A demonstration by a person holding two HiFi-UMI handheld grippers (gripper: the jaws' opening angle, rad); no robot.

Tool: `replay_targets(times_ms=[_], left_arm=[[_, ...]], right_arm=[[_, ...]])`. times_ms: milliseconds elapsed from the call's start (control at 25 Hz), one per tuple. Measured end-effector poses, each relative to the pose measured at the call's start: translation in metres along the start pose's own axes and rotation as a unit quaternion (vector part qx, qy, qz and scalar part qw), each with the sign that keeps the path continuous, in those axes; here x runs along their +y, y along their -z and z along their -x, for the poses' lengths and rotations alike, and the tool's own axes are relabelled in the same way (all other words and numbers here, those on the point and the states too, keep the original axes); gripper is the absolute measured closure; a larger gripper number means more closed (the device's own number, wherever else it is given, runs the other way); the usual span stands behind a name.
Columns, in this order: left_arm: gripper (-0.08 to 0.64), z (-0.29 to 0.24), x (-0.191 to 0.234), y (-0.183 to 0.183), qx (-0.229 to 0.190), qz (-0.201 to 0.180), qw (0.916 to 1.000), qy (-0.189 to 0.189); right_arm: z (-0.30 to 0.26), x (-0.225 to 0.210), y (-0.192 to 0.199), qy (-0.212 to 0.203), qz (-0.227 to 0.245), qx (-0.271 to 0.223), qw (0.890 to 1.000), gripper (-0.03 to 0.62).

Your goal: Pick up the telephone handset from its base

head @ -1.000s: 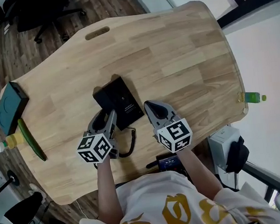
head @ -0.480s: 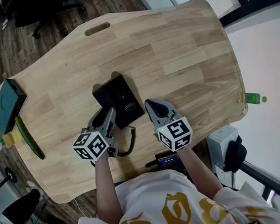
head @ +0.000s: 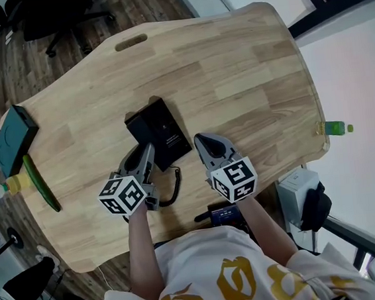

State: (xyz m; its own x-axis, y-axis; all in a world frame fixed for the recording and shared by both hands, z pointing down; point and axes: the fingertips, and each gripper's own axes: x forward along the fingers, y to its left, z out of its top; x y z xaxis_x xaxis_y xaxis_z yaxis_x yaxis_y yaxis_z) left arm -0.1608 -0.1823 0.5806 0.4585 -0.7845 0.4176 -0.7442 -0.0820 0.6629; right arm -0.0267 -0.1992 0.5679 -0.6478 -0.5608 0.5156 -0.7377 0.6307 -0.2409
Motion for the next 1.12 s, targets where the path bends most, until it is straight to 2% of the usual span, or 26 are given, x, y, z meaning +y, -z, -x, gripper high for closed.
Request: replay_targets(times_ms=[120,280,440,600,760,960,1120], left_arm=[[0.472,0.002,-0.003,-0.002,-0.002,0.001,1.0,0.005],[0.488,0.008,-0.008,-0.01,-0.021,0.026,0.9993,0.018],[0.488,0.015,-0.014,-0.014,-0.025,0.023,0.9991,0.027],[0.488,0.026,-0.024,-0.025,-0.049,0.048,0.9963,0.052],[0.488,0.032,-0.037,-0.033,-0.055,0.041,0.9951,0.071],[0.488,0.045,-0.055,-0.036,-0.069,0.06,0.9899,0.108],[0.488,0.052,-0.069,-0.038,-0.073,0.055,0.9877,0.127]], right_arm=[[0.004,0.002,-0.003,-0.001,0.002,-0.004,1.0,0.588],[0.009,0.004,-0.008,0.0,0.003,-0.012,1.0,0.588],[0.017,0.007,-0.016,0.001,0.007,-0.022,1.0,0.588],[0.028,0.015,-0.023,0.0,0.01,-0.035,0.999,0.588],[0.04,0.025,-0.028,0.002,0.014,-0.048,0.999,0.588],[0.06,0.034,-0.04,0.009,0.019,-0.075,0.997,0.588],[0.073,0.032,-0.047,0.022,0.021,-0.094,0.995,0.588]])
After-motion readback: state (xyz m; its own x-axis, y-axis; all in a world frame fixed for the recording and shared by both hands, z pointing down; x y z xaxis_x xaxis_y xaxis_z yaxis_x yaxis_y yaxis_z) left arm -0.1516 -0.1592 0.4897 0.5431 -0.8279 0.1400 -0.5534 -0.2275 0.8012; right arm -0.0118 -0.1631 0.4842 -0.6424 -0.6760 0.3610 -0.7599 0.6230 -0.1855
